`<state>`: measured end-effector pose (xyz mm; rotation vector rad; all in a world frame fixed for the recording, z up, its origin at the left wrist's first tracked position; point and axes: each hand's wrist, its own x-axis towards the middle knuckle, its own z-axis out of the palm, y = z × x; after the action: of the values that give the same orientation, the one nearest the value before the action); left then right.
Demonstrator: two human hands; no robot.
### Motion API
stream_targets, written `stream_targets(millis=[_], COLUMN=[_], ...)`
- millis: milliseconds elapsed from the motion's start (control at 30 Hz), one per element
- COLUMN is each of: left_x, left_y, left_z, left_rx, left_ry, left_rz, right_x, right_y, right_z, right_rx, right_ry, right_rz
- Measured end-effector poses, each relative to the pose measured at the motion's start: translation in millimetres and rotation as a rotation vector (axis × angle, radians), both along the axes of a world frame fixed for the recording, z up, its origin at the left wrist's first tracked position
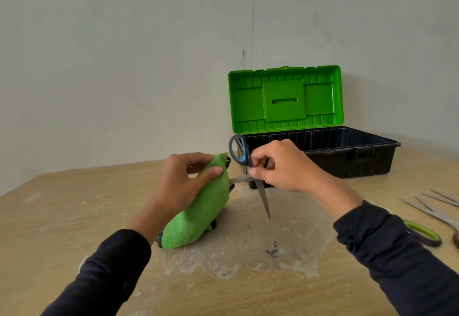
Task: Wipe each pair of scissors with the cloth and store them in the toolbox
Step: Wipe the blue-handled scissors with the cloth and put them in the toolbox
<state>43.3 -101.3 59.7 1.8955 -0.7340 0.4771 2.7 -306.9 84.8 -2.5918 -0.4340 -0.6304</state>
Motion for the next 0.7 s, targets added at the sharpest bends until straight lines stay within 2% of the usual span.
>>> stream_targets(millis=[400, 533, 700], left_x=[-10, -9, -9], left_y=[-15, -17, -16], left_z=[-7, -8, -6], left_rx=[0.238, 0.241, 0.197], left_ry=[-0.010, -0.008, -0.001], left_rz=[-0.070, -0.060, -0.051], right_x=[-8, -11, -13], right_y=[0, -1, -6], right_z=[9, 12, 15], right_rx=[0.060, 0.010, -0.044], right_ry=[0.017, 0.099, 0.107], right_rz=[0.096, 0.090, 0.053])
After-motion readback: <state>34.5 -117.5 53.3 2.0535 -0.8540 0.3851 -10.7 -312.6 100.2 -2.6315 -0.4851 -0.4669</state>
